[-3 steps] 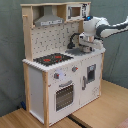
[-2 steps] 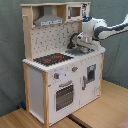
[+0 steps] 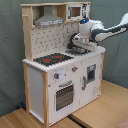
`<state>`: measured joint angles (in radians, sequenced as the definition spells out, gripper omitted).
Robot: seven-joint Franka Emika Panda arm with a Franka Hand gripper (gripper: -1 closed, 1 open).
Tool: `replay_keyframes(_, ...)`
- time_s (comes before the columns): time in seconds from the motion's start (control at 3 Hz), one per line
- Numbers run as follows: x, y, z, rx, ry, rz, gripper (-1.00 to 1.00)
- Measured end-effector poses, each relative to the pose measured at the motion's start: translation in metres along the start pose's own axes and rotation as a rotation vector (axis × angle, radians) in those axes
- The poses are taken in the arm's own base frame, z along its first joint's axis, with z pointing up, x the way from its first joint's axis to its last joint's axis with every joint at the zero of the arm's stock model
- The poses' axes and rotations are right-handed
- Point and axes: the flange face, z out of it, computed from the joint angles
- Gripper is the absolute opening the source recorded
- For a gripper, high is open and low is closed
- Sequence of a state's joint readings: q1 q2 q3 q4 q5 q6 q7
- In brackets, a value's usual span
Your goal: Play with the kitchen
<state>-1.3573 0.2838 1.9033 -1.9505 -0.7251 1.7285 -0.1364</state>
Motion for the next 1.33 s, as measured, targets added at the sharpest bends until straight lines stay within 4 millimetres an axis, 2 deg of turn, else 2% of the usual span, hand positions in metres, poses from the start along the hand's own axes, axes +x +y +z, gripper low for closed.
replay_keyframes(0.67,0.016,-0.002,0.009,0.018,0.027,-0.014,-1.00)
replay_keyframes(1.0,0.020,-0.001,0.005,0.023,0.037,-0.011,-1.00)
replay_keyframes(1.33,0.021,-0.001,0.004,0.024,0.038,-0.011,1.00)
